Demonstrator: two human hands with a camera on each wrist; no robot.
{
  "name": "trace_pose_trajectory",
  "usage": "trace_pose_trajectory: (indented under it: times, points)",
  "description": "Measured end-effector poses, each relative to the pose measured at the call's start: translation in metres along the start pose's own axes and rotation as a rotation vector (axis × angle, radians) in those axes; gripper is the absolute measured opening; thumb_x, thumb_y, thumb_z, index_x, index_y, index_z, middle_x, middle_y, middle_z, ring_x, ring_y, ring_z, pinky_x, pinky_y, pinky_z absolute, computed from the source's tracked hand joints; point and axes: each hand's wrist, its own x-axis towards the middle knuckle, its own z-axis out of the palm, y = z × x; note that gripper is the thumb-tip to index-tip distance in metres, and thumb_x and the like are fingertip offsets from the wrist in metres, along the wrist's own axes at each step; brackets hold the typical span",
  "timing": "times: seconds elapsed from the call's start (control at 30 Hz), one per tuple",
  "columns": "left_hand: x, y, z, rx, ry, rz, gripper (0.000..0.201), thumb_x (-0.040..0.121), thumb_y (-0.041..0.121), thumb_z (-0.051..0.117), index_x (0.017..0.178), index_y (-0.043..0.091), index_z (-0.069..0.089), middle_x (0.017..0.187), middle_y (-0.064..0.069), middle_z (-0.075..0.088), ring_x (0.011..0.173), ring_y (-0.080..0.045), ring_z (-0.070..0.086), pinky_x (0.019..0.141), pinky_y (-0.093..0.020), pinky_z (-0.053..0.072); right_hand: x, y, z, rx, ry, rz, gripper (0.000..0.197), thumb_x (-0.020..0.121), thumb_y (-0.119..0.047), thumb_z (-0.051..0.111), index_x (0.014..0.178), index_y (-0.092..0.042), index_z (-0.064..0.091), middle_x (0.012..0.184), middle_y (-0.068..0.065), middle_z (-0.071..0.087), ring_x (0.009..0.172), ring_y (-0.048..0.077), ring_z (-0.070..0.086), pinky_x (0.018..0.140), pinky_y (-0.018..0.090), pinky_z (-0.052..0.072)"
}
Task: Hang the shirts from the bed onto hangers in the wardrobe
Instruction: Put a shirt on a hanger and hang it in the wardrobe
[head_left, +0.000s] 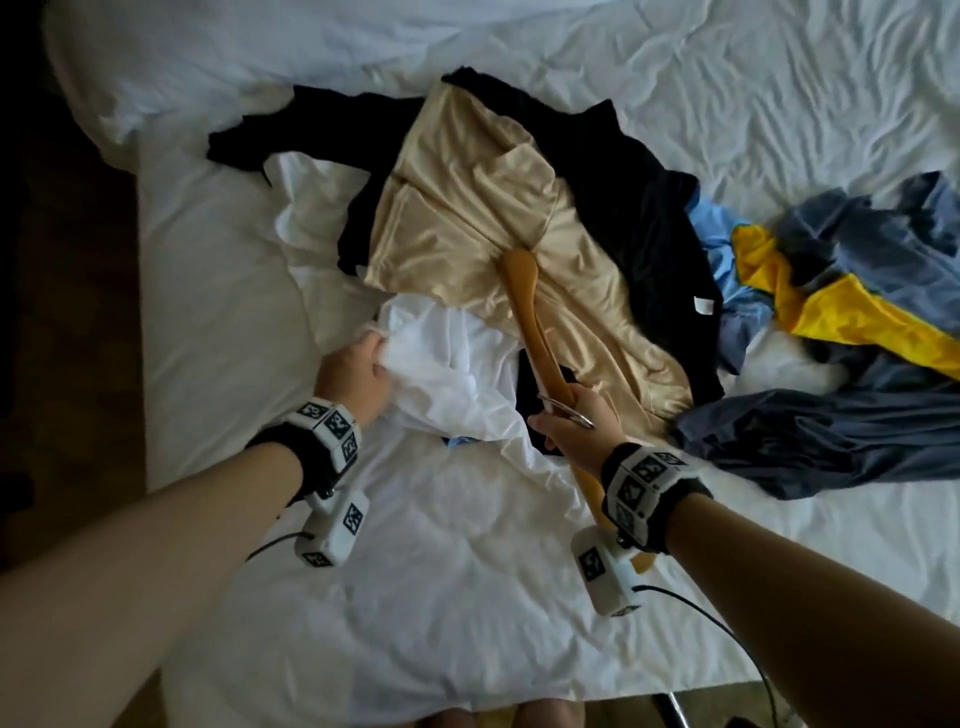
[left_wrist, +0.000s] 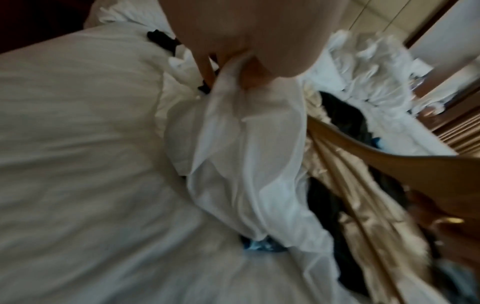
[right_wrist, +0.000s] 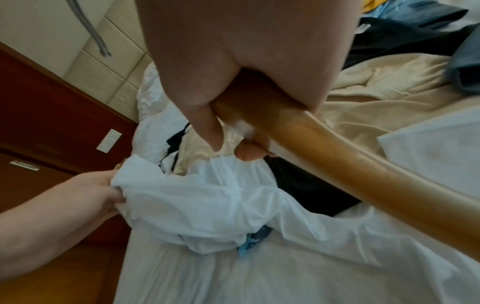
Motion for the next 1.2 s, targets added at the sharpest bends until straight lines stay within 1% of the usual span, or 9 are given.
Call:
trace_pose_trajectory:
  times: [0.17, 0.27, 0.33, 0.5, 0.63, 0.77, 0.87, 0.93, 1.2]
  points:
    - [-0.037, 0.049, -0.042, -0.297, -0.07, 0.072, 0.032, 0.074, 0.015, 0.034, 0.077, -0.003, 0.06, 0.09, -0.025, 0.065, 0.09, -0.04, 0.059, 0.07, -0.029, 0.038, -0.045, -0.048, -0.001, 0.13, -0.053, -0.138, 0.034, 0.079, -0.022, 0.076, 0.108, -0.015, 0.061, 0.079, -0.001, 0.071, 0.063, 0.016, 0.067, 0.068, 0.042, 0.058]
    - [-0.064, 0.09, -0.081, -0.433, -0.091, 0.119, 0.035, 0.091, -0.002, 0.041, 0.112, -0.001, 0.069, 0.11, -0.009, 0.067, 0.106, -0.024, 0.06, 0.08, -0.009, 0.042, -0.071, -0.095, -0.004, 0.137, -0.071, -0.291, 0.045, 0.073, -0.021, 0.081, 0.111, -0.02, 0.056, 0.094, -0.002, 0.069, 0.076, 0.017, 0.069, 0.07, 0.038, 0.059]
    - [-0.079, 0.112, -0.112, -0.49, -0.059, 0.182, 0.041, 0.091, -0.008, 0.041, 0.122, 0.002, 0.067, 0.109, 0.0, 0.065, 0.104, -0.014, 0.059, 0.078, -0.001, 0.04, -0.089, -0.128, -0.01, 0.161, -0.035, -0.374, 0.039, 0.072, -0.017, 0.08, 0.104, -0.018, 0.06, 0.085, 0.001, 0.067, 0.075, 0.019, 0.069, 0.07, 0.039, 0.059]
    - [-0.103, 0.15, -0.205, -0.507, 0.112, 0.337, 0.033, 0.093, 0.0, 0.047, 0.115, 0.005, 0.071, 0.098, -0.005, 0.07, 0.086, -0.01, 0.06, 0.07, -0.005, 0.04, -0.156, -0.21, -0.06, 0.111, 0.098, -0.487, 0.01, 0.081, -0.012, 0.07, 0.088, -0.011, 0.063, 0.072, 0.005, 0.063, 0.063, 0.019, 0.062, 0.062, 0.036, 0.053]
    - [-0.127, 0.186, -0.274, -0.423, 0.209, 0.415, 0.027, 0.09, 0.021, 0.054, 0.097, 0.005, 0.074, 0.083, -0.009, 0.071, 0.08, -0.019, 0.061, 0.066, -0.02, 0.041, -0.21, -0.27, -0.115, 0.038, 0.214, -0.592, 0.02, 0.08, -0.025, 0.074, 0.095, -0.015, 0.065, 0.08, 0.007, 0.068, 0.072, 0.024, 0.066, 0.065, 0.035, 0.054]
    - [-0.153, 0.237, -0.348, -0.374, 0.326, 0.585, 0.015, 0.092, 0.022, 0.057, 0.079, 0.016, 0.063, 0.063, 0.009, 0.055, 0.06, 0.003, 0.051, 0.06, -0.015, 0.039, -0.269, -0.329, -0.162, 0.042, 0.289, -0.731, 0.049, 0.06, -0.05, 0.079, 0.083, -0.011, 0.059, 0.076, 0.004, 0.065, 0.074, 0.026, 0.065, 0.07, 0.042, 0.055]
    - [-0.17, 0.271, -0.397, -0.294, 0.468, 0.718, 0.018, 0.091, 0.026, 0.067, 0.074, 0.02, 0.065, 0.063, 0.007, 0.058, 0.062, -0.005, 0.053, 0.063, -0.024, 0.038, -0.306, -0.356, -0.19, 0.043, 0.346, -0.834, 0.033, 0.071, -0.035, 0.084, 0.078, -0.021, 0.054, 0.073, -0.004, 0.06, 0.069, 0.013, 0.059, 0.062, 0.027, 0.047]
    - [-0.178, 0.281, -0.416, -0.229, 0.506, 0.75, 0.017, 0.089, 0.03, 0.07, 0.077, 0.018, 0.068, 0.064, 0.005, 0.06, 0.062, -0.009, 0.055, 0.063, -0.025, 0.039, -0.321, -0.367, -0.205, 0.037, 0.423, -0.881, 0.026, 0.075, -0.02, 0.08, 0.079, -0.023, 0.055, 0.076, -0.003, 0.06, 0.072, 0.016, 0.06, 0.064, 0.03, 0.049]
    - [-0.191, 0.277, -0.445, 0.09, 0.365, 0.676, 0.033, 0.084, 0.051, 0.071, 0.066, 0.025, 0.063, 0.064, 0.006, 0.06, 0.061, -0.011, 0.055, 0.06, -0.029, 0.042, -0.345, -0.375, -0.234, 0.103, 0.562, -0.918, 0.013, 0.078, -0.009, 0.072, 0.088, -0.009, 0.066, 0.069, 0.003, 0.059, 0.062, 0.019, 0.056, 0.06, 0.032, 0.049]
